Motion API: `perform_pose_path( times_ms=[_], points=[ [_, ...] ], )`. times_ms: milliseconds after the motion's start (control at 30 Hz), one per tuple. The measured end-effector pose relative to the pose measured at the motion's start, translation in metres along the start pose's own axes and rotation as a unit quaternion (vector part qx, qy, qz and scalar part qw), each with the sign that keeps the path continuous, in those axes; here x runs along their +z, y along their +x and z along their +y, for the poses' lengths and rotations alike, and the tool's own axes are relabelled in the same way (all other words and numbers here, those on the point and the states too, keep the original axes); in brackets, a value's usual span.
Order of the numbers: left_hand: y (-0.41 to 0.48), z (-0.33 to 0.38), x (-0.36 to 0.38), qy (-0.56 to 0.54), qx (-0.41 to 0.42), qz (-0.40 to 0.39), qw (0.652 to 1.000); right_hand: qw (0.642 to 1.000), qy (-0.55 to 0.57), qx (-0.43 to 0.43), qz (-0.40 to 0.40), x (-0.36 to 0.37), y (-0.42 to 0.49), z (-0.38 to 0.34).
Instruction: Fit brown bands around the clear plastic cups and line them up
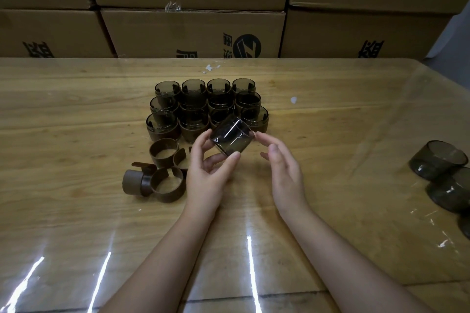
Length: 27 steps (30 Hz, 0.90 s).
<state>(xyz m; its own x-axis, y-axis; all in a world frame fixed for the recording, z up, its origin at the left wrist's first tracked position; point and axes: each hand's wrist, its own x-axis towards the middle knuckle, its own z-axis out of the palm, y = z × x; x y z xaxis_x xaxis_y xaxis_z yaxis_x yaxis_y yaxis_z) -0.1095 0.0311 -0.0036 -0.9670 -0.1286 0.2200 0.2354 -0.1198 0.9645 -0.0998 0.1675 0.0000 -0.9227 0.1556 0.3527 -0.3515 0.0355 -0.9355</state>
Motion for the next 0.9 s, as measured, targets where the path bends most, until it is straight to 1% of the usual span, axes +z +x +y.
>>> perform_pose_path(
  times_ms=[100, 233, 400, 533, 633, 800, 900],
  points=[
    [0.0004, -0.0009, 0.0013, 0.007, -0.001, -0.003, 1.0, 0.999, 0.027, -0.022, 0.011, 0.0009, -0.0011, -0.0021],
    [0.001, -0.0027, 0.002, 0.019, -0.008, -0.019, 1.0, 0.998, 0.049, -0.03, 0.007, 0.0004, -0.0008, -0.0024],
    [-0.0012, -0.0023, 0.0036, 0.023, -0.02, -0.054, 0.998, 0.999, 0.044, -0.032, -0.004, -0.0001, -0.0006, -0.003],
    [-0.0002, -0.0017, 0.0022, 0.015, -0.042, -0.063, 0.997, 0.999, 0.022, -0.01, -0.025, 0.0007, -0.0007, -0.0037],
    [0.0013, -0.0001, -0.0001, 0.002, -0.045, -0.059, 0.997, 0.999, 0.016, 0.0, -0.046, 0.0022, -0.0012, -0.0029],
    [0.001, 0.0028, -0.0026, -0.048, -0.049, -0.044, 0.997, 0.998, -0.001, 0.017, -0.054, 0.0038, -0.002, -0.0009],
    [0.0006, 0.0029, -0.0014, -0.048, -0.037, -0.023, 0.998, 0.998, -0.03, 0.026, -0.037, 0.0039, -0.0023, 0.001]
  ],
)
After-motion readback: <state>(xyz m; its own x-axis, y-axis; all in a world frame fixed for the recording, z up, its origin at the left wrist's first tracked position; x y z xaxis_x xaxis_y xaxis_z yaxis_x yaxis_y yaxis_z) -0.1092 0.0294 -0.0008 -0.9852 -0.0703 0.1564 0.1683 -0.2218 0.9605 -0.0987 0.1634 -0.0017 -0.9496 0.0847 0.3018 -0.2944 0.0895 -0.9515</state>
